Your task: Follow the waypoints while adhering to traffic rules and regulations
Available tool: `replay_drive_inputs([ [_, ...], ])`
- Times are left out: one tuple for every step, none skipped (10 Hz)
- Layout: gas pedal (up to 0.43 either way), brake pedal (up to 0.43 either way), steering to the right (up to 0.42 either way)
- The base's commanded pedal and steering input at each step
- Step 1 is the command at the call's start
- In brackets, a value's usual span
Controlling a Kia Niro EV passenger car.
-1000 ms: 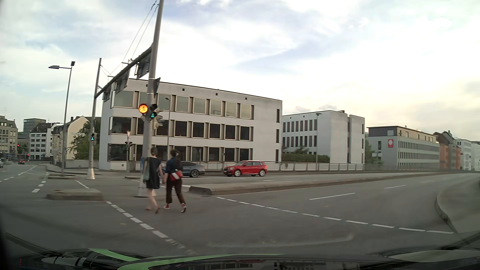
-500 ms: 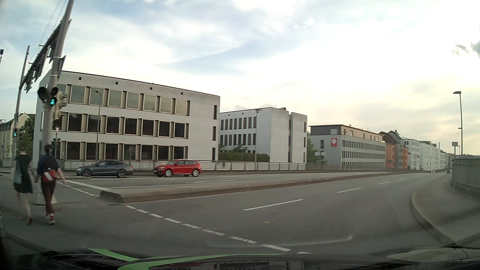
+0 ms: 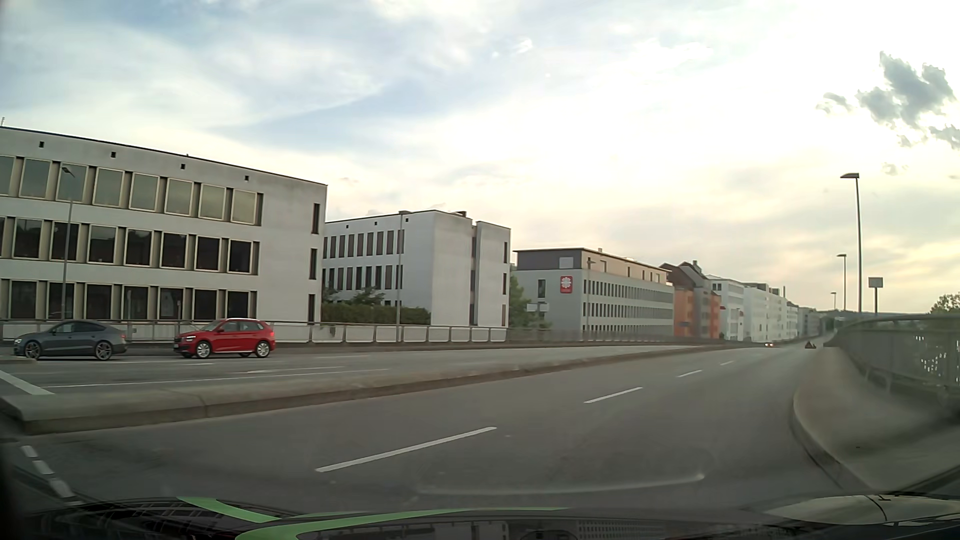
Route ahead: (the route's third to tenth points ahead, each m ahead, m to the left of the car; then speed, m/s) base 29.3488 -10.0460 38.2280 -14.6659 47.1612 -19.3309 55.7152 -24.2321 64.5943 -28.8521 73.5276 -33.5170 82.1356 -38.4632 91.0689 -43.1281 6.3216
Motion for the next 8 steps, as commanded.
replay_drive_inputs([
  [0.287,0.0,0.244],
  [0.287,0.0,0.244],
  [0.287,0.0,0.244],
  [0.287,0.0,0.243],
  [0.287,0.0,0.238],
  [0.287,0.0,0.233],
  [0.287,0.0,0.224],
  [0.287,0.0,0.215],
])
